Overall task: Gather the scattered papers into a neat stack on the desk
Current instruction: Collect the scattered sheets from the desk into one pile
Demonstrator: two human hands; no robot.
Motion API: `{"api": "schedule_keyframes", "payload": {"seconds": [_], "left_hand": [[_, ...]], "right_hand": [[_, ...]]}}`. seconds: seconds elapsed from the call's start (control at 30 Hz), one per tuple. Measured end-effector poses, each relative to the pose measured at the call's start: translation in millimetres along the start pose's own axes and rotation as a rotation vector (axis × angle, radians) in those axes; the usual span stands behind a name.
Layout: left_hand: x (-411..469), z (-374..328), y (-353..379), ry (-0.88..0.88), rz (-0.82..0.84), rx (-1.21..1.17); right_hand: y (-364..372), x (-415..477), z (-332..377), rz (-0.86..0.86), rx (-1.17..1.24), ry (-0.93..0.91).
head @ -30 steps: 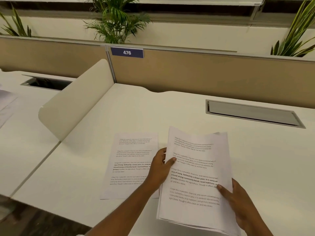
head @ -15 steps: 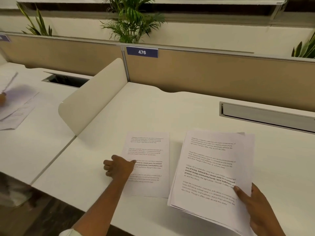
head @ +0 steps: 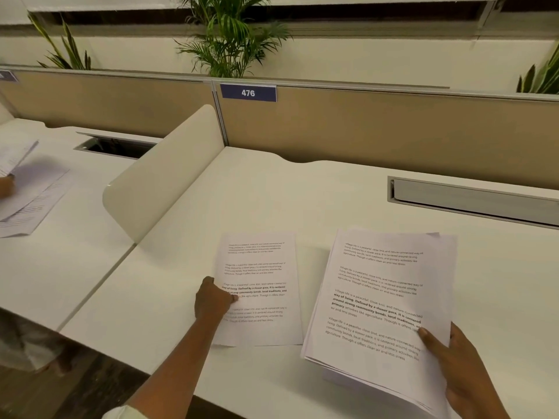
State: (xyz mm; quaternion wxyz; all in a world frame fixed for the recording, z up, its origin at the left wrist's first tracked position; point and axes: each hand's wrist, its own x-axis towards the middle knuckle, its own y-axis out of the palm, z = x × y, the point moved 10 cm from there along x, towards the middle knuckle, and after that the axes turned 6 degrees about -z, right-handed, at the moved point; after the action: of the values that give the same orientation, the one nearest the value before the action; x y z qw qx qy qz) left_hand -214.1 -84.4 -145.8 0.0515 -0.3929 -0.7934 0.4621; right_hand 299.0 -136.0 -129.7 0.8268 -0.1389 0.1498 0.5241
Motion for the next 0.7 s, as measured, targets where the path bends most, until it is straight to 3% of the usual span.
{"api": "schedule_keyframes", "payload": {"seconds": [0.1,0.3,0.5,0.7], "left_hand": [[2,-3,-7,0.057,-0.022,-0.043],[0,-14,-24,0.039,0.092,-0.432],[4,-28,-70,0.038,0.054,-0.702],[-6,-48,-76,0.028,0.242,-0.884]], "right_hand": [[-7,0,0,-0.018,-0.022,-0.001],[-19,1,0,-0.057,-0.072,-0.007],[-22,0,3,-0.081,-0.128,-0.031],[-10,-4,4,-0.048,-0.168,-0.041]]}}
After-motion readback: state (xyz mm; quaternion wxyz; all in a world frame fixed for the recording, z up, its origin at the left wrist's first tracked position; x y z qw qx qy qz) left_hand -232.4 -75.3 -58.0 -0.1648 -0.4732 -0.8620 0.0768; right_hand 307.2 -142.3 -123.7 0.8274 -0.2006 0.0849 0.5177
